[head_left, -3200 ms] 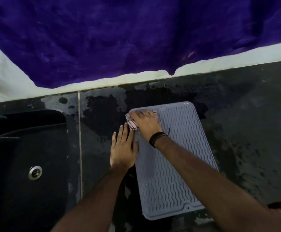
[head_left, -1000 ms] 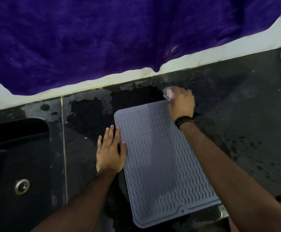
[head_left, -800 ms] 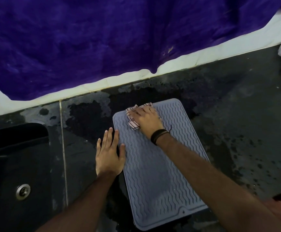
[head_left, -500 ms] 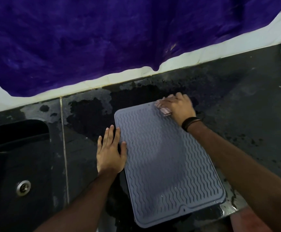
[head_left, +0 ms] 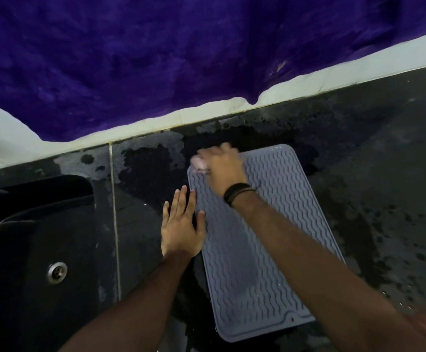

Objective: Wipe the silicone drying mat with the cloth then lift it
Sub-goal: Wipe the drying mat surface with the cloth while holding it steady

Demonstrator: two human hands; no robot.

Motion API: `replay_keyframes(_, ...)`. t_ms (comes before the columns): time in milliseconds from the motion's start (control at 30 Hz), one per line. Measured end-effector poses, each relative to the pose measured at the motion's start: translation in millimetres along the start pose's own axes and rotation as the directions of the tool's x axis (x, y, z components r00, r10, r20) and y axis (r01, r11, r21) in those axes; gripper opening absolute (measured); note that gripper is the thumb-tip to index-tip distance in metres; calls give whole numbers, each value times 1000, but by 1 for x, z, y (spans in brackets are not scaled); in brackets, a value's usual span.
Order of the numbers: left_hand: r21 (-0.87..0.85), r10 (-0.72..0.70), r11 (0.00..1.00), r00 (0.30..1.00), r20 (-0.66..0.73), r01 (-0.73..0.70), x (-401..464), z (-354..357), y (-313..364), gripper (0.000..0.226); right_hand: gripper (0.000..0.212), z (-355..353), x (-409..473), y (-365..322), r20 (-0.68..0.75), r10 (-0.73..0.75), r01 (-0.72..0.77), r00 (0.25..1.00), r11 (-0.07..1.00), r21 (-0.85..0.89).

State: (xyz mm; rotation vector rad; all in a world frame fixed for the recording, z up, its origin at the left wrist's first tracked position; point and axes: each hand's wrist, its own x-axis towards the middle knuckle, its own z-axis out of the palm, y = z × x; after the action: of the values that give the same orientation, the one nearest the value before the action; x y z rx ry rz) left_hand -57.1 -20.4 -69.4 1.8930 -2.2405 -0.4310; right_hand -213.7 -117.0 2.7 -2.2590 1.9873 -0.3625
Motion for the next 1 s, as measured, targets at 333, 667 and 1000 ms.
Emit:
replay_keyframes(333, -21, -7, 1000, 1000, -25, 7, -2, 3, 0, 64, 37, 0, -28, 81, 12, -264, 260, 965, 939, -226)
replay_keyframes(667, -32, 4, 999, 1000, -25, -5, -2, 2, 1, 65, 32, -39, -40, 177, -47, 65, -77, 997, 928, -365)
replay_keyframes(1000, -8, -9, 1000, 1000, -13, 9, -1, -1, 2, 63, 49, 7, -10, 5, 20, -50, 51, 999, 997, -49)
